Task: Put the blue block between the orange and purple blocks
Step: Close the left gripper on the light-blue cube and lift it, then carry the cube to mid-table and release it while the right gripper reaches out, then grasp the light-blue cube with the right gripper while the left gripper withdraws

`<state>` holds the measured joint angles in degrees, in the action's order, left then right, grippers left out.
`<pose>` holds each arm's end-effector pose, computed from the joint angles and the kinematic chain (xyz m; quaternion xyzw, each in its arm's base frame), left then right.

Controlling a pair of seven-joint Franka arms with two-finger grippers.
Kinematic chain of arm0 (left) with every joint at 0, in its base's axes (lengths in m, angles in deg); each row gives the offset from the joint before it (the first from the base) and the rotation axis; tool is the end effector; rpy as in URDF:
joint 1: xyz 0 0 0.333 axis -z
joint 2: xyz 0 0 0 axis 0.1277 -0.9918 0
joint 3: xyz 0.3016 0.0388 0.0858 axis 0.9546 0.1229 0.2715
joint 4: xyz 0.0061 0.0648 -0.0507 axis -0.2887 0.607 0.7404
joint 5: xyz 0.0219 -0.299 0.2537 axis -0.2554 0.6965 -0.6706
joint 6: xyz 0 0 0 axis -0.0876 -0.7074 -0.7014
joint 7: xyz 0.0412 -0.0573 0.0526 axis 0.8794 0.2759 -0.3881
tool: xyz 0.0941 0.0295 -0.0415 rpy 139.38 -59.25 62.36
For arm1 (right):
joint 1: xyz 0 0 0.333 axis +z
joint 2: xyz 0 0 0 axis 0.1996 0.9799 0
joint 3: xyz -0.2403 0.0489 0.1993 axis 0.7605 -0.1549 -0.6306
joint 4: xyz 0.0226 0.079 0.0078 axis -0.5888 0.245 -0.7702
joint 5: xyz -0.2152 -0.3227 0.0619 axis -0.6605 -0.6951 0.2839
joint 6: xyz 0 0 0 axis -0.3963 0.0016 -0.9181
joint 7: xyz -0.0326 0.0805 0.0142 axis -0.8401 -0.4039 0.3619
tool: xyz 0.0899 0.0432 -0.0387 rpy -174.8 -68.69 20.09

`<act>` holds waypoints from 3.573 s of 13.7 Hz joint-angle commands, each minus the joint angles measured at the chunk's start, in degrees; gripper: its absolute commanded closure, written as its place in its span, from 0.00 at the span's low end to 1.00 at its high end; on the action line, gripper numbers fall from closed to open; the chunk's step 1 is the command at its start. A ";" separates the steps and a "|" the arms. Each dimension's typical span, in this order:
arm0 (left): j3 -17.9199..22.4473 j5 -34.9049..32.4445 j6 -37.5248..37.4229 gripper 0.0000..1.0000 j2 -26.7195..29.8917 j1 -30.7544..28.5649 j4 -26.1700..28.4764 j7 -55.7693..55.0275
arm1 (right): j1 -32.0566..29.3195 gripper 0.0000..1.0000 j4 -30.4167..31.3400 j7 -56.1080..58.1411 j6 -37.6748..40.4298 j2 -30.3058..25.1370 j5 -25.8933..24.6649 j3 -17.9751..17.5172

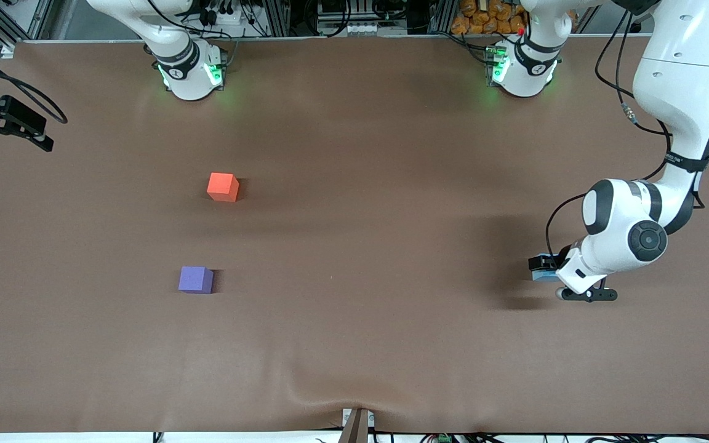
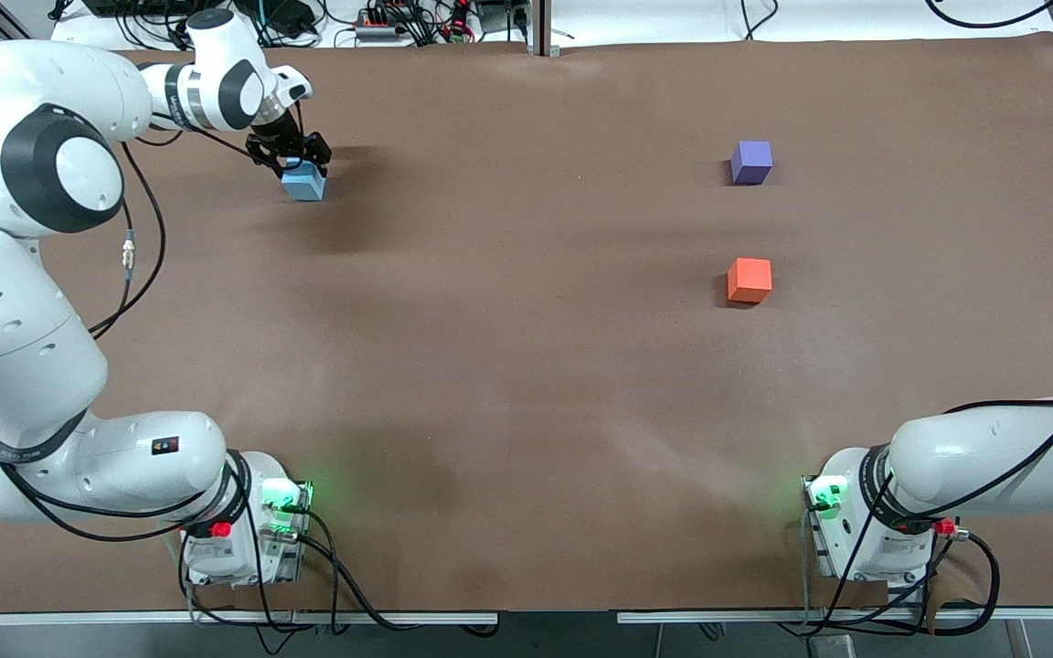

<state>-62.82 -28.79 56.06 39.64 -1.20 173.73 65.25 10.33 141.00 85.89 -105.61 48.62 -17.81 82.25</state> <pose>0.6432 -0.0341 0.2081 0.9989 -0.0092 -0.0399 0.0210 0.5337 -0.0004 0.6718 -0.9993 -0.0309 -0.0153 0.0164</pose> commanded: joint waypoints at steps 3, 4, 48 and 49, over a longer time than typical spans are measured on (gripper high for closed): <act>-0.30 -0.38 0.00 0.87 -0.63 0.01 0.62 -0.94 | -1.02 0.00 -0.66 0.48 0.49 0.35 1.26 -0.35; -0.39 -0.38 0.00 1.00 -0.63 0.01 0.62 -1.55 | -1.02 0.00 -0.66 0.48 0.49 0.35 1.26 -0.35; 5.24 4.53 -42.71 0.00 24.50 11.81 -24.61 -12.50 | 24.27 0.00 -1.01 -18.04 -18.20 27.05 7.50 -0.61; 5.24 5.50 -42.98 0.00 25.37 9.61 -24.52 -10.19 | 26.38 0.00 -1.01 -20.16 -20.58 29.33 7.07 -0.61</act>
<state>-56.97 -25.49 13.85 62.03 12.02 146.87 49.80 33.02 141.62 70.55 -123.66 74.12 -10.11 81.04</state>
